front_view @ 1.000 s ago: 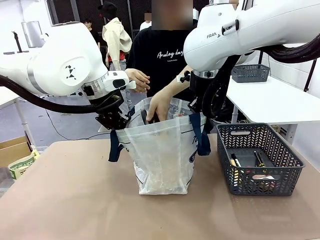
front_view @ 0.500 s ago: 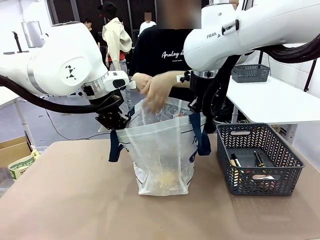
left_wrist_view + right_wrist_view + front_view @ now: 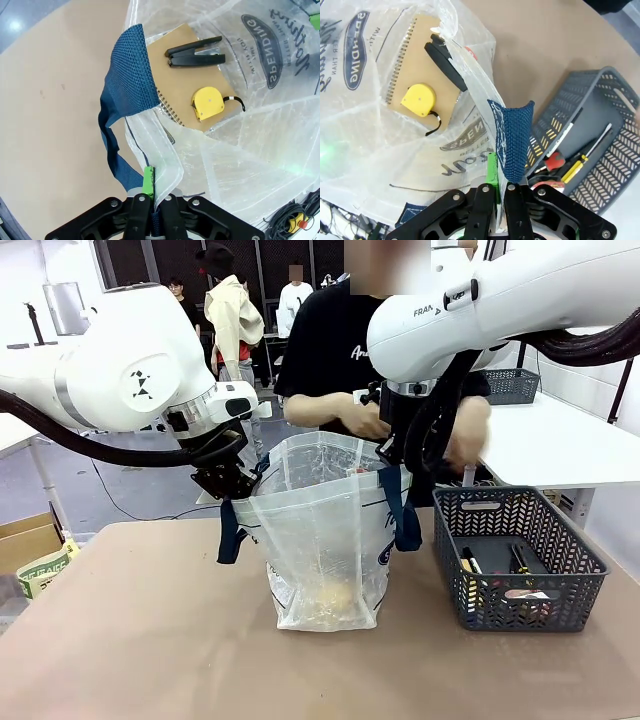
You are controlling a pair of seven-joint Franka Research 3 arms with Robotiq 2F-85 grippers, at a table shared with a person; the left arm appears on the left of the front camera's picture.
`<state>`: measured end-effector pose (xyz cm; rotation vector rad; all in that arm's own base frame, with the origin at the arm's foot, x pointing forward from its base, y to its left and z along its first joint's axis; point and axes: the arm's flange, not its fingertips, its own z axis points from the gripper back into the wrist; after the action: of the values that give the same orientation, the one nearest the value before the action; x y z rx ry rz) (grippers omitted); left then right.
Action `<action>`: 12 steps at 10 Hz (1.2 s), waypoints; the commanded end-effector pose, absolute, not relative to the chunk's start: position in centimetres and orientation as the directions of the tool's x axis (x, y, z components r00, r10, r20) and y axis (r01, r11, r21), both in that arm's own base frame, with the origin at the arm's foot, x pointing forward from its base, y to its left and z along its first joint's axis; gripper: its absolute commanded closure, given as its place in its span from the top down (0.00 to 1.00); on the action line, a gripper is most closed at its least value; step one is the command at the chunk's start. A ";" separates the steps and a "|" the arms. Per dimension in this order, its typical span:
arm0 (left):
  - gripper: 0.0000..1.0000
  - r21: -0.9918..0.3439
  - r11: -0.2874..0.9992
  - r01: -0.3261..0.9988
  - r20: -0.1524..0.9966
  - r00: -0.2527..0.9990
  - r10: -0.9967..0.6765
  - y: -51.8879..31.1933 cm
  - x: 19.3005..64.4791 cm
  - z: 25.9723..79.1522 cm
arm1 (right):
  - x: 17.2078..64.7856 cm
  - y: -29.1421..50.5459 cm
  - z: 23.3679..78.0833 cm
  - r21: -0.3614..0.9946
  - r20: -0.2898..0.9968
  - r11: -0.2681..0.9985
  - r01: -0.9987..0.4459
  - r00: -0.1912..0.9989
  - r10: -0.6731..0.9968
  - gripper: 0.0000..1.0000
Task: Transfer purchased items from the store into the shopping bag.
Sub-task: Move the Reusable shopping bag to the right side of the table.
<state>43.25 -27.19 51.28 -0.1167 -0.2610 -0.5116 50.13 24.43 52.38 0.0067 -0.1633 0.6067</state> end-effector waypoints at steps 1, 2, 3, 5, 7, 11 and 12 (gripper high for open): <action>0.00 -0.040 0.869 0.493 0.275 0.842 -0.465 -27.2 43.2 51.2 | 50.1 24.4 52.3 -0.042 0.154 0.822 -0.568 0.809 0.567 0.00; 0.00 -0.040 0.869 0.493 0.275 0.842 -0.465 -27.2 43.2 51.2 | 50.1 24.4 52.3 -0.042 0.154 0.822 -0.568 0.809 0.567 0.00; 0.00 -0.040 0.869 0.493 0.275 0.842 -0.465 -27.2 43.2 51.2 | 50.1 24.4 52.3 -0.042 0.154 0.822 -0.568 0.809 0.567 0.00; 0.00 -0.040 0.869 0.493 0.275 0.842 -0.465 -27.2 43.2 51.2 | 50.1 24.4 52.3 -0.042 0.154 0.822 -0.568 0.809 0.567 0.00; 0.00 -0.040 0.869 0.493 0.275 0.842 -0.465 -27.2 43.2 51.2 | 50.1 24.4 52.3 -0.042 0.154 0.822 -0.568 0.809 0.567 0.00; 0.00 -0.040 0.869 0.493 0.275 0.842 -0.465 -27.2 43.2 51.2 | 50.1 24.4 52.3 -0.042 0.154 0.822 -0.568 0.809 0.567 0.00; 0.00 -0.040 0.869 0.493 0.275 0.842 -0.465 -27.2 43.2 51.2 | 50.1 24.4 52.3 -0.042 0.154 0.822 -0.568 0.809 0.567 0.00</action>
<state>43.25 -27.19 51.28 -0.1167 -0.2610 -0.5116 50.13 24.43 52.38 0.0067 -0.1633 0.6067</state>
